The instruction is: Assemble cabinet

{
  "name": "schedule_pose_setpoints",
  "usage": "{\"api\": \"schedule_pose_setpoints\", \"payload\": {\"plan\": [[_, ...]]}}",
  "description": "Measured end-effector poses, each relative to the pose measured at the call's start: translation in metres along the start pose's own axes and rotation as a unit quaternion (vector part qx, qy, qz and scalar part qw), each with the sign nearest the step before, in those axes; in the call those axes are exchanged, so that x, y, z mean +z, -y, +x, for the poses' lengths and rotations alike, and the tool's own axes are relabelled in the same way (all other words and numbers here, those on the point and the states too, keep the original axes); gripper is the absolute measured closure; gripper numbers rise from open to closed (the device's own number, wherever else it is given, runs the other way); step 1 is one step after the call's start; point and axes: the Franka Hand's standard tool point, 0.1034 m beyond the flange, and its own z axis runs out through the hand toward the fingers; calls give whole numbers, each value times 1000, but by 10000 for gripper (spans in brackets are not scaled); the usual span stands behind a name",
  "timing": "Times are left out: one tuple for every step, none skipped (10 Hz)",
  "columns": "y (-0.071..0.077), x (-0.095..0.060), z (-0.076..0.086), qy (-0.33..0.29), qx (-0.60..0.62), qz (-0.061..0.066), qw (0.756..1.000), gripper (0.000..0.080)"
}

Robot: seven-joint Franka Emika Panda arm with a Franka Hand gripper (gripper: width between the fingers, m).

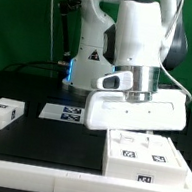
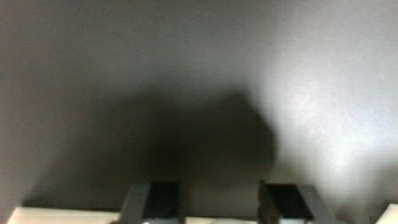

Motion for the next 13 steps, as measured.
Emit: {"api": "schedule_pose_setpoints", "payload": {"plan": [[-1,0,0,0,-6,0,1000,601],[-3,0,-1,-1,-13,-1,1000,601],[-3,0,-1,-1,-17,-1,1000,601],[-3,0,-1,-1,-17,-1,1000,601],[-3,0,-1,-1,-17,-1,1000,601],[-3,0,-1,-1,-17,-1,1000,601],[-5,-8,0,9,-27,-2,1000,601],[-5,-26,6,11,-37,-4,999,602],[-7,-37,9,10,-41,-7,999,605],[-8,-44,11,19,-44,-7,999,605],[-8,-59,17,22,-47,-9,999,608],[-8,-72,23,23,-48,-11,998,611],[-8,-82,28,25,-50,-12,998,611]]}}
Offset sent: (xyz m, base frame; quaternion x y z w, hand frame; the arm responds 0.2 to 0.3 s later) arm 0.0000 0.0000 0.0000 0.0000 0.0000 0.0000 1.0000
